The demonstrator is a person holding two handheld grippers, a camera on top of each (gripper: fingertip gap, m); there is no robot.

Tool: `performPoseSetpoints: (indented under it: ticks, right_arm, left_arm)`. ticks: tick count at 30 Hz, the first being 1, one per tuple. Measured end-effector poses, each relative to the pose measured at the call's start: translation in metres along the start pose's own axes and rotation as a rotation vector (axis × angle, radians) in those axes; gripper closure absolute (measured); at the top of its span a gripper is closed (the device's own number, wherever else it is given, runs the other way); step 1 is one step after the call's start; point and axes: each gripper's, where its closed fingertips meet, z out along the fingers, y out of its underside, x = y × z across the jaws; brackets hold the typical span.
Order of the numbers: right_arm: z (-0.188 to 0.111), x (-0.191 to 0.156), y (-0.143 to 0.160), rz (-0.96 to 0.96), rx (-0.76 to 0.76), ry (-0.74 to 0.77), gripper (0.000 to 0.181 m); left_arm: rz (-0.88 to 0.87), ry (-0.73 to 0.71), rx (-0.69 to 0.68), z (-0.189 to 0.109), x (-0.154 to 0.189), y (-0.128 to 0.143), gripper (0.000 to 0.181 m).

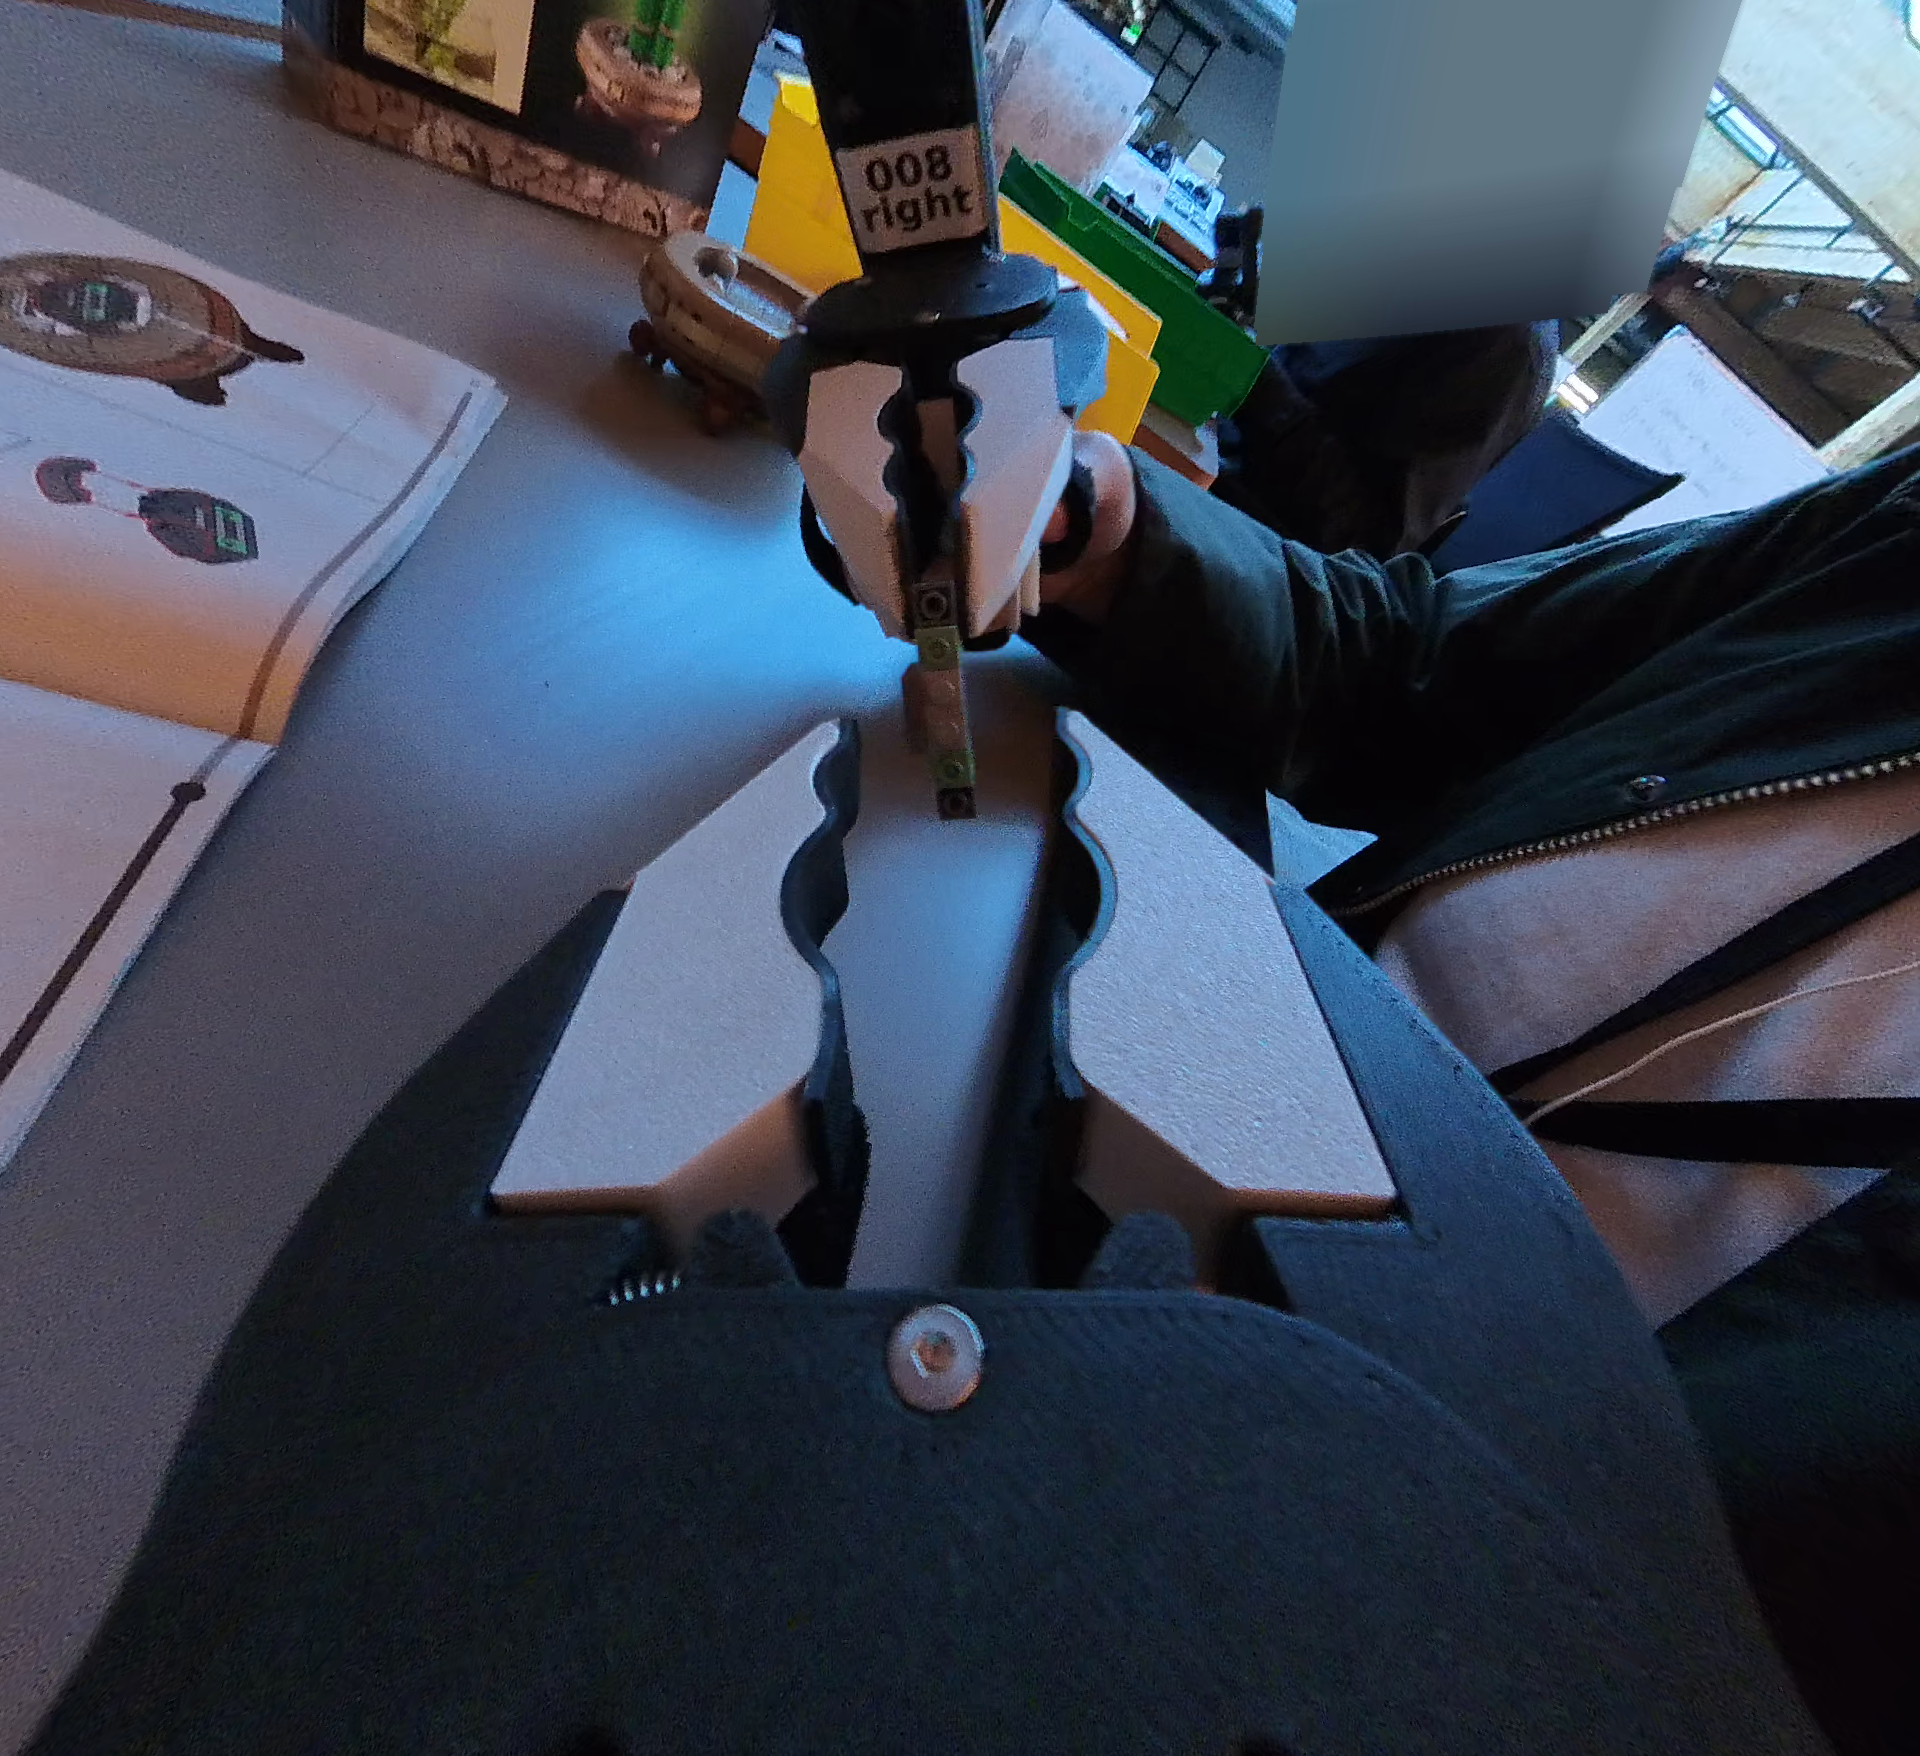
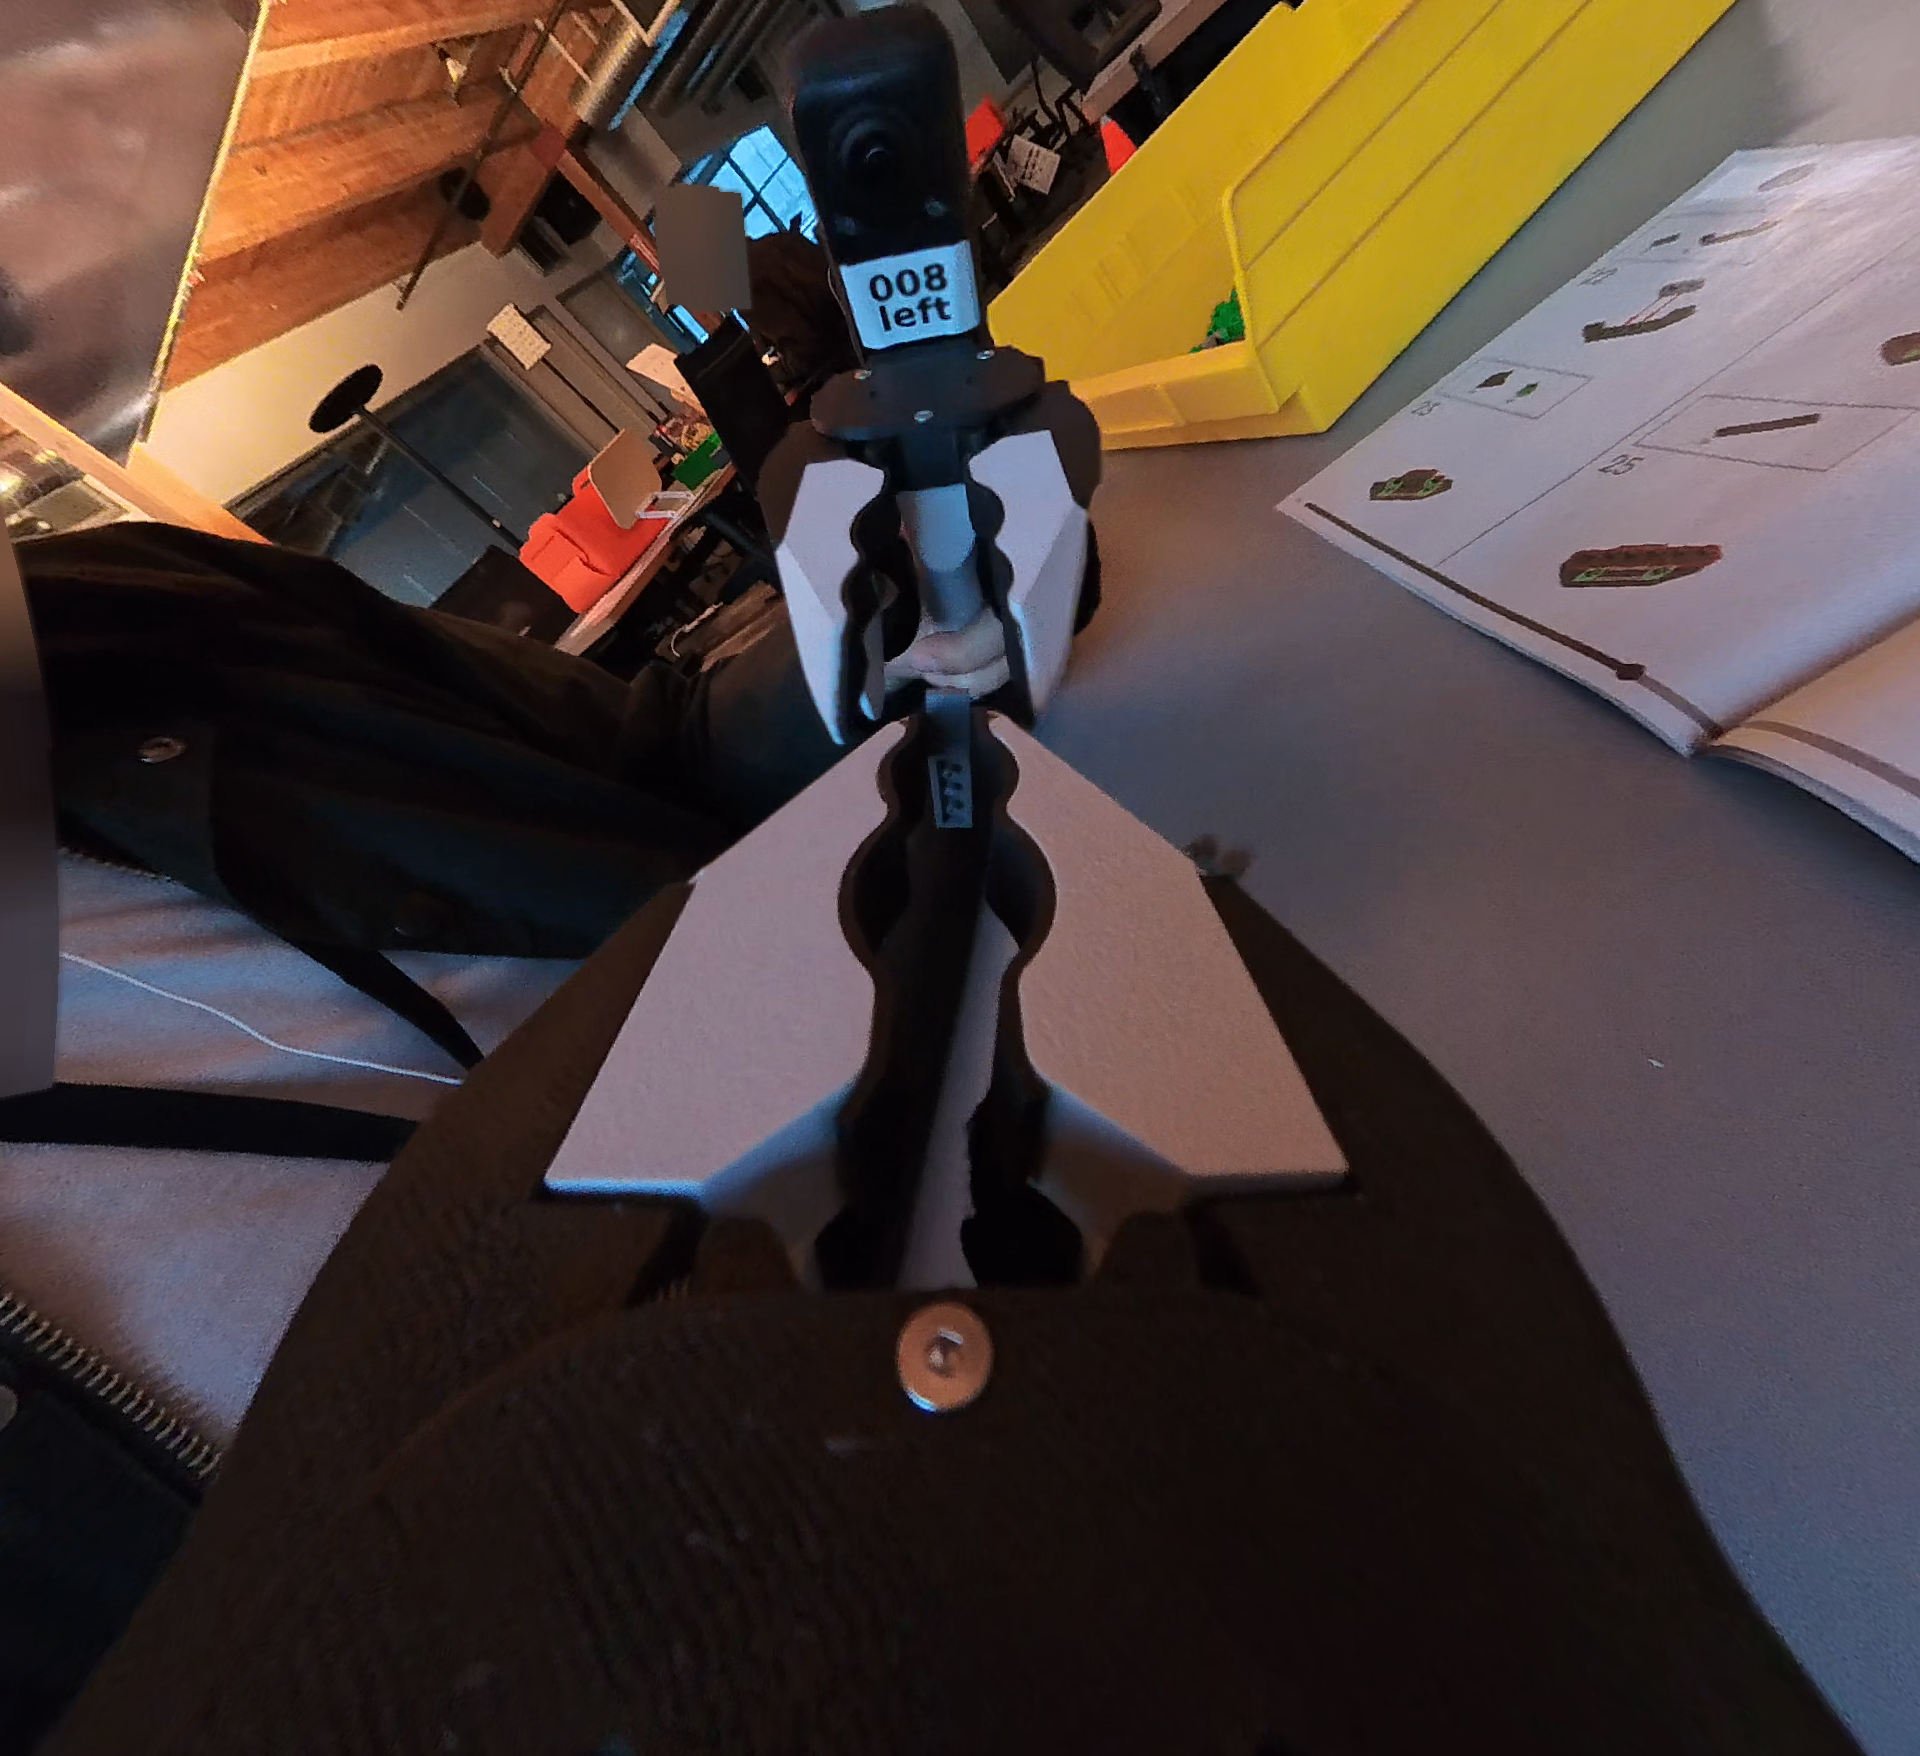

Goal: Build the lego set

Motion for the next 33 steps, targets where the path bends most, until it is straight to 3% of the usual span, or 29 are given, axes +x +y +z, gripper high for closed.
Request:
performPoseSetpoints:
  ticks: [2,5,10,13,15,19,24,33]
  right_arm:
    - [0.004,-0.002,0.002,-0.002,-0.008,-0.007,0.175]
    - [0.006,-0.004,0.001,-0.006,-0.004,-0.012,0.175]
    - [0.008,-0.005,-0.006,-0.029,0.052,-0.011,0.174]
    - [0.010,-0.004,-0.007,-0.040,0.067,-0.003,0.160]
    - [0.011,-0.003,-0.006,-0.042,0.063,0.003,0.159]
    - [0.016,-0.001,0.000,-0.033,0.029,0.012,0.171]
    - [0.016,-0.002,0.002,-0.006,0.007,0.014,0.171]
    - [0.017,-0.005,0.002,0.015,0.020,-0.022,0.171]
  left_arm:
    - [-0.002,0.005,-0.016,0.002,0.001,0.003,0.150]
    - [0.008,-0.005,-0.034,0.003,0.000,0.006,0.171]
    - [0.031,-0.023,0.011,-0.002,-0.001,-0.003,0.171]
    - [0.053,-0.034,0.040,-0.004,0.000,-0.008,0.172]
    - [0.041,-0.037,0.033,-0.003,-0.001,-0.006,0.171]
    - [0.039,-0.045,0.026,-0.001,-0.002,-0.005,0.172]
    - [0.014,-0.035,0.030,-0.002,-0.004,-0.004,0.166]
    - [-0.027,0.021,0.034,-0.003,0.002,-0.004,0.172]
